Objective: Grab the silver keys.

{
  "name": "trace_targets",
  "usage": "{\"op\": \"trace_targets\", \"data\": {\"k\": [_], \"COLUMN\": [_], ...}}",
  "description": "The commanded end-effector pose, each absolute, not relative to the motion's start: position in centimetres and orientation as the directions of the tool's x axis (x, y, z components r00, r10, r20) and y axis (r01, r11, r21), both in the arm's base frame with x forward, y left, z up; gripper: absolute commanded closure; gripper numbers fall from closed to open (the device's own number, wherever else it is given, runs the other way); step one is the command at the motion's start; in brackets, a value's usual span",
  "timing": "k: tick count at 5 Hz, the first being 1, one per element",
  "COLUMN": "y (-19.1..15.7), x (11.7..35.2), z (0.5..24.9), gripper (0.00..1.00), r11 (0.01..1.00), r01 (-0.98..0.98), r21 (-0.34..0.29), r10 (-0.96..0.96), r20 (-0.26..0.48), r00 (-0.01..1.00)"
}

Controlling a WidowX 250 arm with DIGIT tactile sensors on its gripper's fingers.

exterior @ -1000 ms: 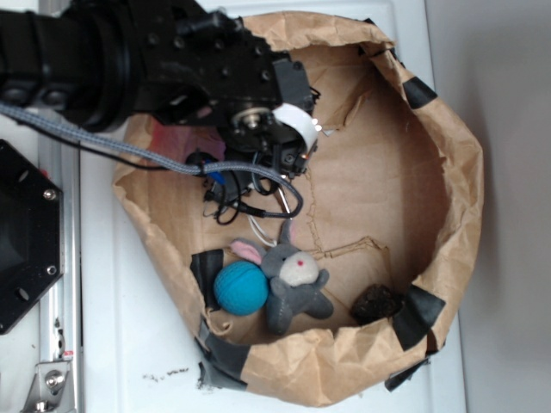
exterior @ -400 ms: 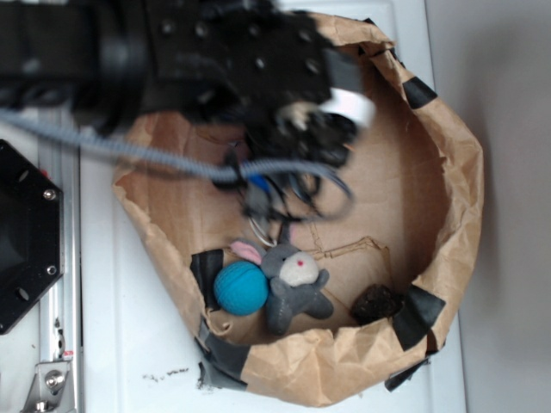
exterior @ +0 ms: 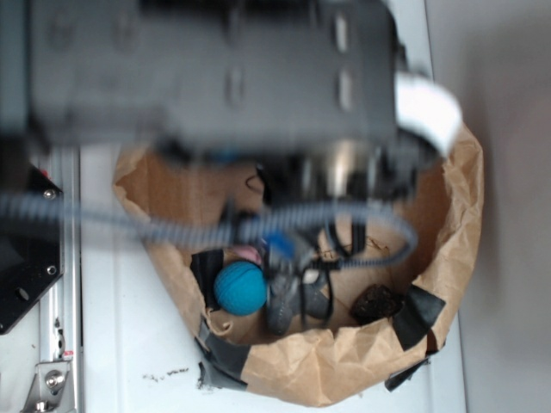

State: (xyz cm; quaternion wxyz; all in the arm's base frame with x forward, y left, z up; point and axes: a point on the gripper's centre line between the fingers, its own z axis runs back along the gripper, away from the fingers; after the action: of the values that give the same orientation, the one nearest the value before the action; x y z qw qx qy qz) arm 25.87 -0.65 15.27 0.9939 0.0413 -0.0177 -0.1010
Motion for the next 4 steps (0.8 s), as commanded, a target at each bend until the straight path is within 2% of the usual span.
{"op": "trace_targets", "data": {"k": [1,2,4], "y": [-0.6,0.3,-0.1], "x": [26.9,27.4,27.7], "z": [15.7,15.4,14.3], "gripper": [1.0,1.0,1.0], "r11": [0.99,0.997,0.994], "r01": [0.063,-0.009,-0.001], "r21": [0.123,0.082,0.106], "r10": [-0.08,-0.001,-0.014], "r20": [0.141,0.126,0.143], "r00": [0.987,0.992,0.99]}}
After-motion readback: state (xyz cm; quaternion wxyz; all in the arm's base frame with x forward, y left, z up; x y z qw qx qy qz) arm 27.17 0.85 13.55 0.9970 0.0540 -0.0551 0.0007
